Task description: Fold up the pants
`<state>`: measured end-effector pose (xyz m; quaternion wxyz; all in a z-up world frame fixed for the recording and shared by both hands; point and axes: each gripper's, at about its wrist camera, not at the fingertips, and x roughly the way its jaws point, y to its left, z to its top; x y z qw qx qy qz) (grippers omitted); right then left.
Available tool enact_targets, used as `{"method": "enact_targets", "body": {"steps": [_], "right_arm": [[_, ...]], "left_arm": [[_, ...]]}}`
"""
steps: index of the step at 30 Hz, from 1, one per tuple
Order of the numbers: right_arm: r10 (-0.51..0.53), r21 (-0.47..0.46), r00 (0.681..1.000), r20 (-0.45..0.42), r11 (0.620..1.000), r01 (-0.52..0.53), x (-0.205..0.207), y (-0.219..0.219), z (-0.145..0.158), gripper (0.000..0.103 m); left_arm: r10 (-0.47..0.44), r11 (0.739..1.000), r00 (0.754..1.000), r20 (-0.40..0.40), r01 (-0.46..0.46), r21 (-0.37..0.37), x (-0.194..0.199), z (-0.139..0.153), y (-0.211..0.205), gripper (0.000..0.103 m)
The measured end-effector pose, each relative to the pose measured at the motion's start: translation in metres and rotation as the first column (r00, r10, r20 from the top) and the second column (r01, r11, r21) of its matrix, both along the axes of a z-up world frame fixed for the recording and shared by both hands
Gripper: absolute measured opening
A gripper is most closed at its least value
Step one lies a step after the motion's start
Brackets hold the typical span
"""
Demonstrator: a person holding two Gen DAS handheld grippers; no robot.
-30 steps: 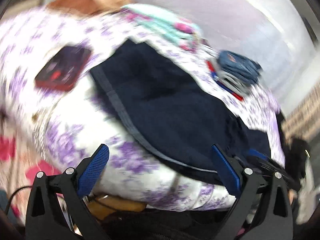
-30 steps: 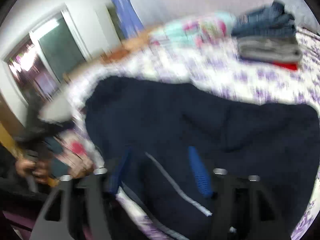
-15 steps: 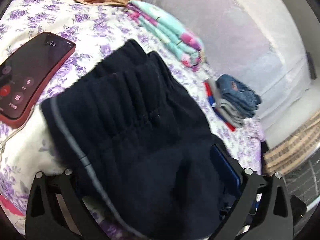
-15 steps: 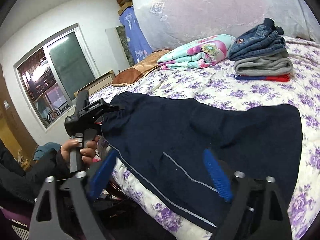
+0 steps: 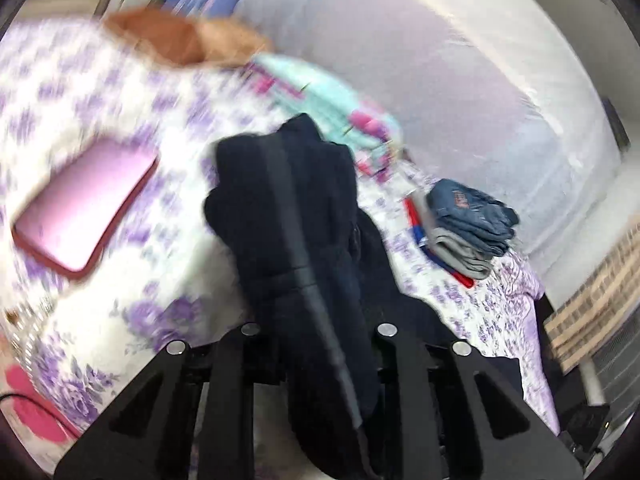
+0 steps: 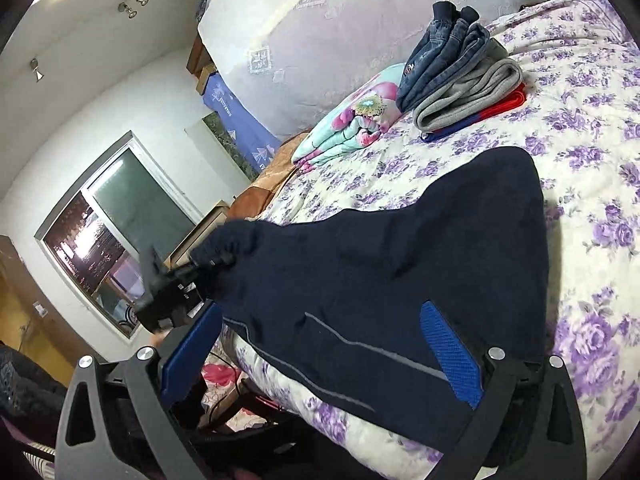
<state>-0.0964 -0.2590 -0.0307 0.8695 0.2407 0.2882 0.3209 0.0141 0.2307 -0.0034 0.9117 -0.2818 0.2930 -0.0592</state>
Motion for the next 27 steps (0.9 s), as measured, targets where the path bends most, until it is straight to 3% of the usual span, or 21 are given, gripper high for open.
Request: {"method": "enact_targets", "body": {"steps": [3, 5, 6, 7, 9, 12, 14, 15, 16, 19, 23, 25, 27], "right_arm": [[-0.037, -0.016, 0.999, 0.015, 0.999, 0.037, -0.004, -0.010, 0.004, 0.100], [-0.099, -0.015, 0.994, 0.051, 0.995, 0.100, -0.011, -0.027, 0.014, 0.100], [-0.159, -0.012, 0.984, 0.083, 0.987, 0.160, -0.017, -0.042, 0.022, 0.100], [-0.212, -0.009, 0.971, 0.112, 0.977, 0.215, -0.024, -0.057, 0.029, 0.100], [-0.311, -0.010, 0.936, 0.167, 0.948, 0.317, -0.039, -0.084, 0.043, 0.100], [-0.397, -0.054, 0.897, 0.195, 0.909, 0.414, -0.053, -0.106, 0.047, 0.100], [-0.416, -0.077, 0.895, 0.158, 0.899, 0.431, -0.053, -0.114, 0.040, 0.100], [-0.413, -0.090, 0.903, 0.115, 0.901, 0.424, -0.051, -0.116, 0.032, 0.100], [-0.405, -0.099, 0.909, 0.094, 0.905, 0.413, -0.050, -0.117, 0.027, 0.100], [-0.362, -0.143, 0.930, 0.058, 0.919, 0.367, -0.041, -0.108, 0.019, 0.100], [-0.265, -0.129, 0.962, 0.064, 0.954, 0.271, -0.027, -0.086, 0.031, 0.100], [-0.171, -0.127, 0.984, 0.057, 0.976, 0.177, -0.012, -0.065, 0.038, 0.100], [-0.088, -0.127, 0.996, -0.008, 0.988, 0.086, 0.008, -0.044, 0.035, 0.100]], "left_arm": [[-0.047, 0.992, 0.996, 0.070, 0.039, 0.123, -0.009, 0.036, -0.034, 0.018], [-0.145, 0.966, 0.983, 0.117, 0.115, 0.233, -0.020, 0.065, -0.074, 0.018], [-0.197, 0.949, 0.971, 0.132, 0.155, 0.276, -0.023, 0.076, -0.095, 0.018], [-0.282, 0.915, 0.948, 0.147, 0.220, 0.339, -0.029, 0.090, -0.130, 0.018], [-0.388, 0.865, 0.911, 0.140, 0.308, 0.397, -0.036, 0.098, -0.175, 0.018], [-0.548, 0.756, 0.836, 0.031, 0.479, 0.447, -0.037, 0.072, -0.255, 0.022], [-0.623, 0.621, 0.767, -0.155, 0.606, 0.497, -0.024, 0.022, -0.307, 0.023], [-0.631, 0.568, 0.736, -0.244, 0.653, 0.501, -0.018, -0.002, -0.322, 0.024], [-0.639, 0.546, 0.711, -0.293, 0.688, 0.477, -0.017, -0.022, -0.329, 0.024], [-0.639, 0.561, 0.729, -0.245, 0.660, 0.500, -0.032, -0.005, -0.318, 0.024], [-0.672, 0.607, 0.714, -0.197, 0.683, 0.407, -0.041, 0.026, -0.285, 0.027], [-0.671, 0.620, 0.714, -0.202, 0.689, 0.376, -0.038, 0.025, -0.278, 0.031], [-0.671, 0.618, 0.702, -0.240, 0.707, 0.343, -0.029, 0.013, -0.283, 0.032]]}}
